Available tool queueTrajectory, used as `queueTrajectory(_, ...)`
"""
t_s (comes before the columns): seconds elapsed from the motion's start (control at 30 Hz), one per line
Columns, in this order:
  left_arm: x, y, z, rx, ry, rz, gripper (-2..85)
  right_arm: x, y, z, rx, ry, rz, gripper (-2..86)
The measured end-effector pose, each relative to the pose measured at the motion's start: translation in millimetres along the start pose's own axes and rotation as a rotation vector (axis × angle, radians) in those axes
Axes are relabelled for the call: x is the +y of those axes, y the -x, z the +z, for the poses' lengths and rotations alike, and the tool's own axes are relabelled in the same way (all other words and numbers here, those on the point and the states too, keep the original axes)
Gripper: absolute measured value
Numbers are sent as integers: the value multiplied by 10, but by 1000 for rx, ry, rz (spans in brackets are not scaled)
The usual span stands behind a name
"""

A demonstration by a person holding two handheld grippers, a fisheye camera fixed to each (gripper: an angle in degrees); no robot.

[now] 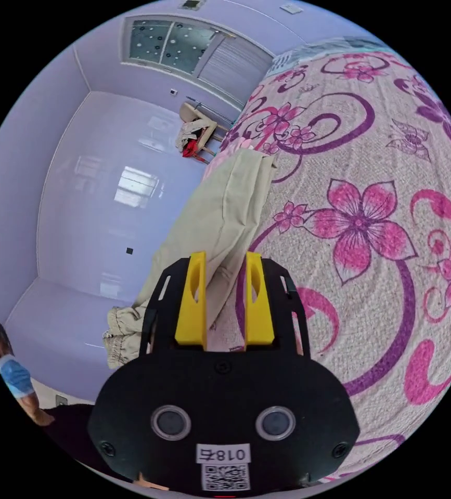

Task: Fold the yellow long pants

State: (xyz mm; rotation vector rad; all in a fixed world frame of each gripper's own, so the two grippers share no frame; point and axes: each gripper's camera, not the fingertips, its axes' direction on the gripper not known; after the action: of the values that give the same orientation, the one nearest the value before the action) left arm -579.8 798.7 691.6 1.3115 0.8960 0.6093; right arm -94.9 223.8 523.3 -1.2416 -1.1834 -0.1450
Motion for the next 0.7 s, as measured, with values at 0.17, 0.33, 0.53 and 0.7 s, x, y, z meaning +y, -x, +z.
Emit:
queueTrajectory(0.17, -198, -48, 98, 70, 38, 71, 41, -517, -311, 114, -130, 4, 161, 163)
queueTrajectory(0.33, -381, -180, 190, 81, 69, 138, 42, -701, -325, 220, -131, -4, 227, 94)
queueTrajectory(0.53, -636, -348, 552, 88, 114, 207, 42, -489, -145, -23, -350, -157, 211, 5)
queueTrajectory(0.7, -850, -274, 1505, 273, 167, 233, 43, -203, 52, -966, -650, -359, 67, 1)
